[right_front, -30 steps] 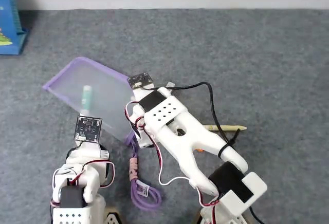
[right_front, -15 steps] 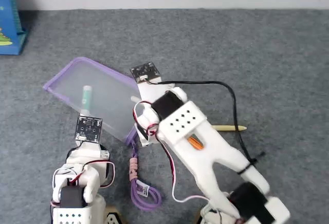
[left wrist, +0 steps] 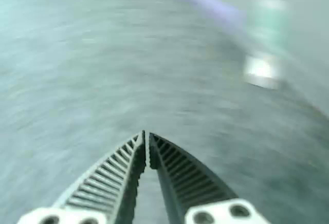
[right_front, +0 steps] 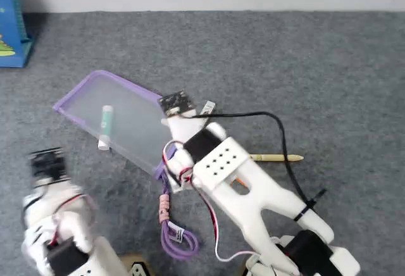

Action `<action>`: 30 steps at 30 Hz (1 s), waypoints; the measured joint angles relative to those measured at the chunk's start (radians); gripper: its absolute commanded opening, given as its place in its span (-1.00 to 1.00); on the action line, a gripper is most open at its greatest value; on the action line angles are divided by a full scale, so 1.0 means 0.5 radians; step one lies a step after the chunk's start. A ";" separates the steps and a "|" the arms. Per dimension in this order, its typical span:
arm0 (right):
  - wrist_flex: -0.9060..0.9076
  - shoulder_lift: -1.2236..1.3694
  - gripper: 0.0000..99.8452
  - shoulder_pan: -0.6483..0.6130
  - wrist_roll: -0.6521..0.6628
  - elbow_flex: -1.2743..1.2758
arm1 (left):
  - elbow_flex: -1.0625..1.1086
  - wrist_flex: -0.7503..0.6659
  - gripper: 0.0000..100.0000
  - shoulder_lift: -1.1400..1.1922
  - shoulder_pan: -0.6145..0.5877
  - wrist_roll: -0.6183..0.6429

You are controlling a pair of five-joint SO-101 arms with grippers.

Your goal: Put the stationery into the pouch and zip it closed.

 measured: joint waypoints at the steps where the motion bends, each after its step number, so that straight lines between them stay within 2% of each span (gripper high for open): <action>1: -0.058 0.000 -0.81 -0.043 -0.006 0.028 | 0.000 -0.043 -0.97 0.000 -0.117 0.000; 4: -0.178 0.003 -0.60 -0.169 -0.015 0.058 | 0.006 -0.175 -0.90 0.000 -0.390 0.006; 7: -0.233 0.098 -0.46 -0.245 -0.077 0.061 | 0.083 -0.245 -0.76 0.000 -0.497 0.006; 16: -0.295 0.626 -0.67 -0.331 -0.153 -0.058 | 0.218 -0.255 -0.73 0.000 -0.525 0.009; 22: -0.295 0.911 -0.69 -0.353 -0.153 -0.295 | 0.245 -0.255 -0.73 0.000 -0.525 0.009; 30: -0.288 0.988 -0.69 -0.356 -0.150 -0.347 | 0.288 -0.255 -0.73 0.000 -0.525 0.009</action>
